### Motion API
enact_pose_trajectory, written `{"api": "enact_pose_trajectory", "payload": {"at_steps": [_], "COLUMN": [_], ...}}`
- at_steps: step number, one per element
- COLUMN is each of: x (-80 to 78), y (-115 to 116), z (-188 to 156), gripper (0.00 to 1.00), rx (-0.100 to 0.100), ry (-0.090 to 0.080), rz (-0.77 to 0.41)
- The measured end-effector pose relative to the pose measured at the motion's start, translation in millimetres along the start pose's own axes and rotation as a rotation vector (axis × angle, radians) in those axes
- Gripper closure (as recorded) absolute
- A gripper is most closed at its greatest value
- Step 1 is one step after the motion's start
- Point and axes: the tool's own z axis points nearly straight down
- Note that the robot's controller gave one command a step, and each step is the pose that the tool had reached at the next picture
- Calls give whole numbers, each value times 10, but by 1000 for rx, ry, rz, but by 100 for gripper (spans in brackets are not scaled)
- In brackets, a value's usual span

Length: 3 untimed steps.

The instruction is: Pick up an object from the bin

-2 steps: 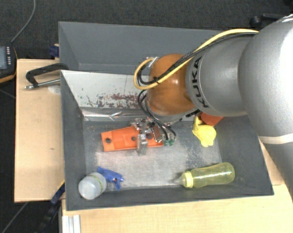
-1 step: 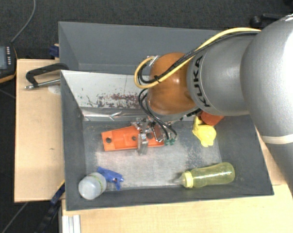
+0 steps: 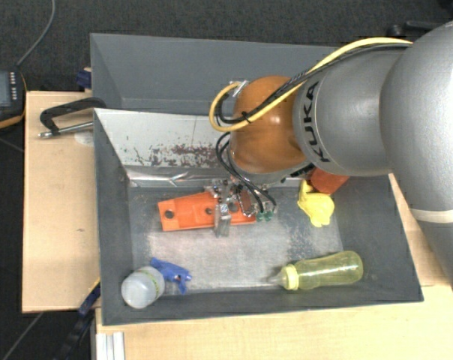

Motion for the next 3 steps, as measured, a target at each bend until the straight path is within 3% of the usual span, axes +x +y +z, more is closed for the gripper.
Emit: {"api": "enact_pose_trajectory", "payload": {"at_steps": [3], "x": [-23], "y": [8], "z": [-421], "gripper": [100], "rx": [-1], "ry": [-8], "rz": [0]}}
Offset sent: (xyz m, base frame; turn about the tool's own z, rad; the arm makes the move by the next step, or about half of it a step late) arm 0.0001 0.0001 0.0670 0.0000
